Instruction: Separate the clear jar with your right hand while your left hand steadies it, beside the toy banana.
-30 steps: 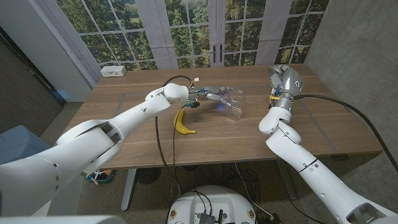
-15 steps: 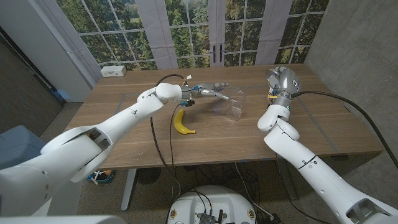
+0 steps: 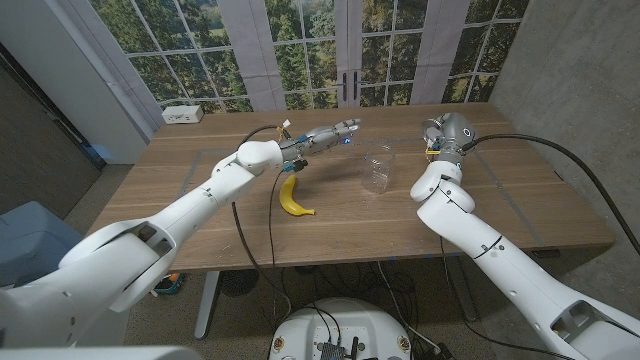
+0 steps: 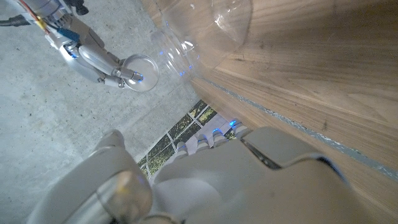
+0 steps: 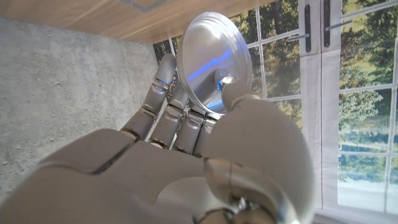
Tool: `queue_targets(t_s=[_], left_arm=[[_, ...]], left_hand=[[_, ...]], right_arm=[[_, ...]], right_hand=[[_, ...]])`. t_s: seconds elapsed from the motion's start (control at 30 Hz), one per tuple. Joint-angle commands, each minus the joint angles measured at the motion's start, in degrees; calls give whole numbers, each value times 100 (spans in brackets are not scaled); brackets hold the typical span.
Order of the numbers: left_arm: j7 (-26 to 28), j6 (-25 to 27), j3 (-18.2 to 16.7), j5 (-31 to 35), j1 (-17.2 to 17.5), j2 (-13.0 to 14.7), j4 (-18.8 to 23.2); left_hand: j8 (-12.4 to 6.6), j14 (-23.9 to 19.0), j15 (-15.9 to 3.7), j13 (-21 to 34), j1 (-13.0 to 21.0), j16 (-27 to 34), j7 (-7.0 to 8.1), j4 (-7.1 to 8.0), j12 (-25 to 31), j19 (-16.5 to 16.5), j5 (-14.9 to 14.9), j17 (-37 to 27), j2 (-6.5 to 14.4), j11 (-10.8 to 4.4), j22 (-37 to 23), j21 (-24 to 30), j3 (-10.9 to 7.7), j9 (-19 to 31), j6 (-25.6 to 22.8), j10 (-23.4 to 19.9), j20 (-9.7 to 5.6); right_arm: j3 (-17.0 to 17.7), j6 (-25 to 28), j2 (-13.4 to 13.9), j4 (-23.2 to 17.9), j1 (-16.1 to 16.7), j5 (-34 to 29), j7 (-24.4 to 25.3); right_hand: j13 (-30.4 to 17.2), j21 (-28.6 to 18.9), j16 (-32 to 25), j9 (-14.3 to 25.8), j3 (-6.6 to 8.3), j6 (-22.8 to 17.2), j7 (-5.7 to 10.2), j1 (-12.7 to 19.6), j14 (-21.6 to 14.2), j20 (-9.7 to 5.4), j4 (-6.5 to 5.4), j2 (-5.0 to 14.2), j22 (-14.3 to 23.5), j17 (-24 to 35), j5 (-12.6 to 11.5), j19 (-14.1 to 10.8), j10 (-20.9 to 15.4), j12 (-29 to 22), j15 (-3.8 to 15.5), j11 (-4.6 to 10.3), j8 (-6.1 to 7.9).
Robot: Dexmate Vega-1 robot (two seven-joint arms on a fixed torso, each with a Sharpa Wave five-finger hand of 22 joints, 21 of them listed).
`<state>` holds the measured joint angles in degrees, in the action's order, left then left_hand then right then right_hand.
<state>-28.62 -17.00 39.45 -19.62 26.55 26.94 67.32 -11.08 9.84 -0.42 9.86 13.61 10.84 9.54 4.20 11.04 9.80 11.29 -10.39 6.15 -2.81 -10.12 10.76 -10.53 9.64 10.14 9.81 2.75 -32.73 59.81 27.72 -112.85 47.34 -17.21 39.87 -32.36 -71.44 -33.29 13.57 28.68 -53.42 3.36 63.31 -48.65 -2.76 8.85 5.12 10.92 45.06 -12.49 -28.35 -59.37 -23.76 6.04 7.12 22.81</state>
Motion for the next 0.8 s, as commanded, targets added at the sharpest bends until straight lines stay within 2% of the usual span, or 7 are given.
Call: queue_targets(t_s=[0.03, 0.13, 0.27, 0.4, 0.53, 0.63, 0.8], left_arm=[[-12, -381, -391, -682, 353, -76, -55], [33, -454, -464, -789, 434, -105, -47], [126, -548, -554, -900, 540, -144, -24], [197, -723, -635, -987, 630, -205, -49], [275, -939, -703, -1021, 716, -252, -62], [334, -1069, -745, -1030, 786, -259, -26], [437, -1168, -787, -1011, 899, -214, 116]], left_hand=[[-21, 1047, -121, 6, -287, 17, 43, 179, 50, 699, 75, 12, 169, -101, -12, 61, -9, 8, 204, 1129, -109], [8, 962, -229, -4, -594, 9, -89, 446, 56, 624, 186, 24, 465, -150, -8, 80, -123, 2, 65, 974, -213], [45, 796, -458, -14, -953, -15, -516, 660, 47, 442, 498, 52, 621, -350, 11, 93, -717, -9, -195, 637, -504], [60, 714, -532, -15, -1087, -34, -564, 686, 17, 319, 697, 58, 650, -322, 27, 90, -1238, -11, -322, 522, -800], [64, 646, -548, -15, -1118, -30, -571, 681, 13, 251, 773, 62, 655, -317, 34, 88, -1497, -12, -369, 459, -925], [69, 636, -557, -15, -1118, -37, -571, 672, 8, 229, 799, 65, 653, -335, 37, 82, -1614, -12, -377, 440, -947], [78, 634, -589, -15, -1121, -48, -543, 664, -4, 224, 826, 66, 642, -364, 39, 68, -1753, -12, -382, 435, -996]], right_arm=[[-392, 1008, 61, 146, -540, 260, -369], [-469, 1173, 72, 206, -655, 352, -417], [-551, 1369, 83, 301, -802, 507, -496], [-704, 1707, 99, 413, -1028, 672, -623], [-942, 2017, 164, 549, -1301, 751, -931], [-989, 2017, 110, 657, -1313, 202, -1560], [-837, 2017, -402, 1069, -1126, -2110, -3575]], right_hand=[[-55, -43, 0, 2, -34, -81, -25, -133, -26, -20, -6, -9, -8, 12, 29, -18, -130, -61, 509, 5, 47], [-49, -48, 4, 0, -28, -105, -42, -141, -38, -18, -3, -6, -13, 12, 38, -5, -168, -64, 525, 6, 55], [-72, -63, -75, -5, -42, -105, -54, -149, -159, -19, 6, -1, -20, 61, 60, 6, -170, -65, 559, 9, 53], [-103, -96, -137, -8, -59, -81, -79, -158, -222, -23, 13, 2, -21, 120, 79, -23, -169, -69, 549, 5, 41], [-130, -107, -124, -10, -52, -73, -78, -160, -182, -15, 23, 4, -22, 140, 87, 8, -148, -65, 534, -26, 37], [-151, -109, -114, -10, -41, -41, -83, -172, -166, -5, 16, 26, -25, 152, 89, 46, -136, -63, 525, -26, 25], [-176, -113, -97, -11, -30, -43, -88, -179, -137, 1, 22, 30, -29, 165, 91, 81, -125, -64, 527, -35, 25]])
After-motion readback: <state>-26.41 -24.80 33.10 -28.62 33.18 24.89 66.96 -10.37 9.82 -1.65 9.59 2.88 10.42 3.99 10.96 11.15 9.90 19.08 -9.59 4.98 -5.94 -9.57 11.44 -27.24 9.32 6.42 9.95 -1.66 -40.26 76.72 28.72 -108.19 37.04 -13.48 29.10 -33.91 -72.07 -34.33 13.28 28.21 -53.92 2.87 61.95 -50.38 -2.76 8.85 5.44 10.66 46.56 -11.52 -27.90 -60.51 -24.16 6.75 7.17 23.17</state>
